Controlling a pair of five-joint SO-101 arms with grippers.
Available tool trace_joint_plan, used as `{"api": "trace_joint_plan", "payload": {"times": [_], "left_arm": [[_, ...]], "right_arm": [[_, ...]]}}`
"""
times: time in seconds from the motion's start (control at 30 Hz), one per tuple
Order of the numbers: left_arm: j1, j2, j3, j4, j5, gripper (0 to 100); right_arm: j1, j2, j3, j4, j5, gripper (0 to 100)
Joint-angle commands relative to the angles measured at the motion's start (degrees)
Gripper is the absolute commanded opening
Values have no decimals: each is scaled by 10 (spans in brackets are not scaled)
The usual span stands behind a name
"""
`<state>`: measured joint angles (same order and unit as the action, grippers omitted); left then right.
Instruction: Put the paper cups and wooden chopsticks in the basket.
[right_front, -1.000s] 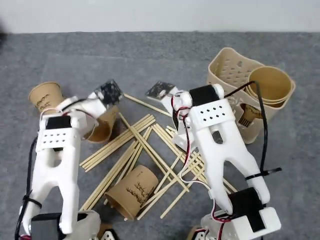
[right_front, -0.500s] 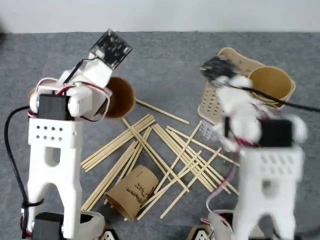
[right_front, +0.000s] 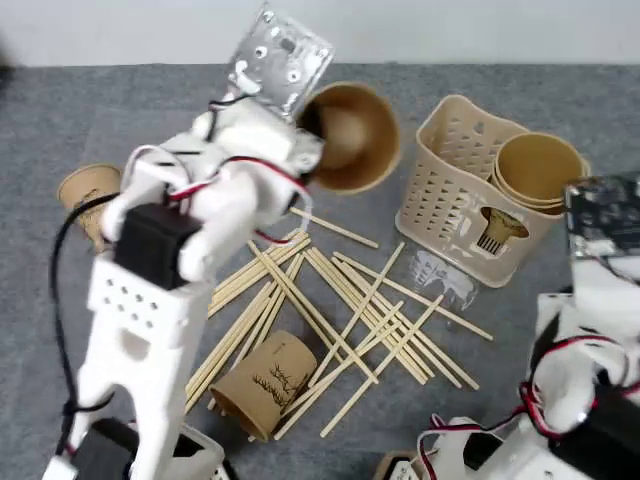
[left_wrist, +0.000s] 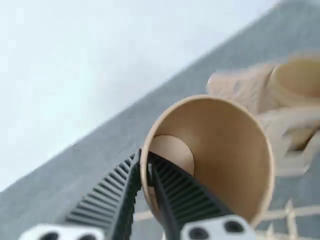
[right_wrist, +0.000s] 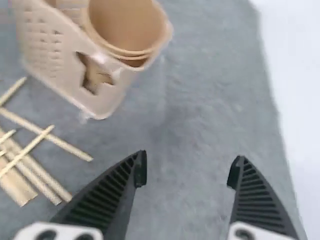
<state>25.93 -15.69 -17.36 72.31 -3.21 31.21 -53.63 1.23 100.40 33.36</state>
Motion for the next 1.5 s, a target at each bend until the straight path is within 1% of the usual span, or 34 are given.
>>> {"api": "trace_joint_plan", "payload": {"times": [0.0,0.1,0.4,0.47,0.57,0.7,0.87,1.23,1.47], "left_arm": [[40,35,-44,-62,37,12],[63,86,-80,-91,50,12],[127,261,-311,-93,53,12],[136,305,-356,-92,54,12],[140,360,-419,-92,78,12],[151,418,-484,-92,85,12],[179,462,-519,-92,85,12],[185,518,-519,-92,85,12],[188,532,-519,-91,85,12]], "right_arm": [[37,-22,-30,23,-25,277],[39,-44,-30,17,-54,277],[32,-126,-30,-9,-137,277],[4,-145,-31,-10,-159,277],[-66,-173,-31,-10,-179,277],[-155,-192,-31,-22,-213,277],[-199,-200,-31,-21,-231,277],[-202,-200,-30,-15,-229,277],[-202,-200,13,-22,-228,277]]}}
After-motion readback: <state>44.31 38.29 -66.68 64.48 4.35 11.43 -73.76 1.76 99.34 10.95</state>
